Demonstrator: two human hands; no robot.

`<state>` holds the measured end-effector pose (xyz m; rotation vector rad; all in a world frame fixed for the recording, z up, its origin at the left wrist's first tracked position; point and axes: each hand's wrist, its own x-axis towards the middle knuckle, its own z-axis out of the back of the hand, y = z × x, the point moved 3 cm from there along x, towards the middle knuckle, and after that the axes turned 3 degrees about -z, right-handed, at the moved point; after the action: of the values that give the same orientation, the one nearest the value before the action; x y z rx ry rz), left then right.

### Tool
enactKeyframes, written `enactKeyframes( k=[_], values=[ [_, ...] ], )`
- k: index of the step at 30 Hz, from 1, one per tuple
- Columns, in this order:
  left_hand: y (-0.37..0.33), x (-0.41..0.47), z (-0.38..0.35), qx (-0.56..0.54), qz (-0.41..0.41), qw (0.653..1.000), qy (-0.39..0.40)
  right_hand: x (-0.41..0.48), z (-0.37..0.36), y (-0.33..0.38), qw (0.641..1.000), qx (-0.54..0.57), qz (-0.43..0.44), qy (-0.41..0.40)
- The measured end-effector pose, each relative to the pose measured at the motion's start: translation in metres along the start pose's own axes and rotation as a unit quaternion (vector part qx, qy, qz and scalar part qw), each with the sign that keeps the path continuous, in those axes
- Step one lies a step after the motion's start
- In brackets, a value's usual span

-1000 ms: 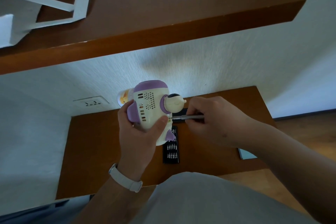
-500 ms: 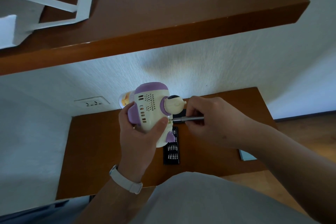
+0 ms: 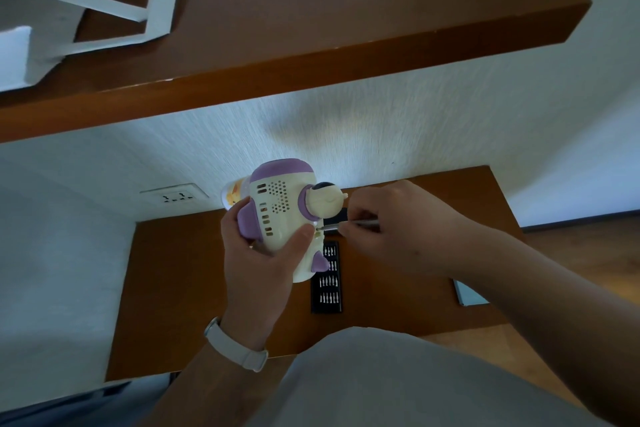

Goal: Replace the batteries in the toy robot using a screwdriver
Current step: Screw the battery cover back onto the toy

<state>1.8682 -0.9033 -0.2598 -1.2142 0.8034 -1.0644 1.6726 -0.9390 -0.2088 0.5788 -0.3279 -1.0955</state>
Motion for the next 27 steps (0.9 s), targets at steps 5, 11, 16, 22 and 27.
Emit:
enactKeyframes(
  k=[5,11,16,22,27],
  values=[
    [-0.0027,0.0023,0.0017,-0.014,-0.006,1.000,0.003,-0.0034,0.0007,0.0027,1.000,0.014,0.021,0.007],
    [-0.0032,0.0019,0.0027,-0.009,-0.016,1.000,0.007,-0.0034,0.0014,0.0038,0.999,0.000,0.034,-0.019],
    [-0.0020,-0.0017,0.0018,0.007,-0.021,0.999,0.023,0.0000,0.0034,0.0035,0.999,0.000,0.022,-0.044],
    [-0.0011,-0.0001,0.0020,-0.015,-0.004,1.000,0.006,-0.0021,0.0026,0.0077,0.999,0.016,0.038,-0.020],
    [-0.0058,0.0034,0.0035,-0.021,-0.005,1.000,0.012,-0.0079,0.0011,0.0055,0.999,0.026,0.036,-0.022]
  ],
)
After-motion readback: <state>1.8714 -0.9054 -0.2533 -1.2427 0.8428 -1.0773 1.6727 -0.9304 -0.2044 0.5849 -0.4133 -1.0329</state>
